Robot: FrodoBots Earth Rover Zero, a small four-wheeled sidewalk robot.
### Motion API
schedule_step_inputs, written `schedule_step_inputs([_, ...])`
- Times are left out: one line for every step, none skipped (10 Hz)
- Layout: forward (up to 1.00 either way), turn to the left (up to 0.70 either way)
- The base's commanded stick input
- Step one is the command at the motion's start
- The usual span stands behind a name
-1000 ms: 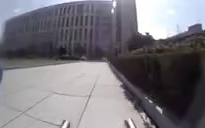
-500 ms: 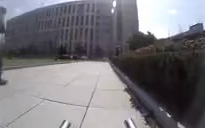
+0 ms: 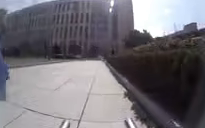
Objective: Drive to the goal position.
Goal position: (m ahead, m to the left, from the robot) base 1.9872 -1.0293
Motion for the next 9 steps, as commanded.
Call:
schedule_step_inputs([0.70, -0.35])
schedule_step_inputs([0.70, -0.22])
schedule_step_inputs([0.70, 0.00])
schedule_step_inputs([0.70, 0.00])
schedule_step_inputs([0.70, 0.00])
schedule_step_inputs([0.70, 0.00])
schedule_step_inputs([0.70, 0.00])
schedule_step_inputs([0.70, 0.00])
schedule_step_inputs([0.70, -0.15])
